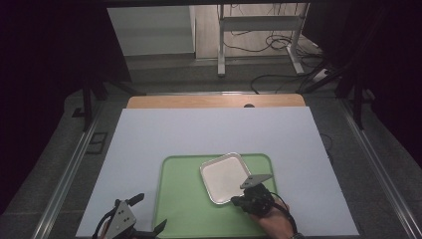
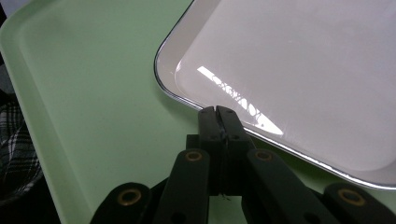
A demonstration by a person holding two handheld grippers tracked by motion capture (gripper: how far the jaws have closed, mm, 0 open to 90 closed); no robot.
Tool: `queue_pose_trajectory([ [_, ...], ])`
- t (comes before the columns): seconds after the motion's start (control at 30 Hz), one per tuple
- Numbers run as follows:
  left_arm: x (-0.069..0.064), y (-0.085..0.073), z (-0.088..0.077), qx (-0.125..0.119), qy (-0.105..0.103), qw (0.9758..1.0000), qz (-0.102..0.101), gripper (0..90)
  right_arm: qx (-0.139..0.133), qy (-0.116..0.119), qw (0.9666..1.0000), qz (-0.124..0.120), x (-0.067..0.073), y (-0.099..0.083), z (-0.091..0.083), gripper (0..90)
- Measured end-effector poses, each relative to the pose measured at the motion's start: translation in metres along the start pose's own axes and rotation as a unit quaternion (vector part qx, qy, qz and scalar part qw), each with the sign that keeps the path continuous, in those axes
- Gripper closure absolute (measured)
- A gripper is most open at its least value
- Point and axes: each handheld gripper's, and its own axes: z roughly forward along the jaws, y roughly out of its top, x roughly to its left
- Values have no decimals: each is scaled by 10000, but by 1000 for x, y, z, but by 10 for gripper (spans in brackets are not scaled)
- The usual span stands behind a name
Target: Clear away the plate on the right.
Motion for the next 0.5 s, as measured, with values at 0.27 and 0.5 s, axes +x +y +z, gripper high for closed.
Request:
queue_pose_trajectory([
  [0.27, 0, 0, 0, -1, 7, 10000, -2, 12, -51, 9, 9999, -152, 6, 6, 8, 897],
  [0.5, 0, 0, 0, 4, 7, 10000, 1, 12, -97, -40, 9997, -239, 12, 12, 16, 897],
])
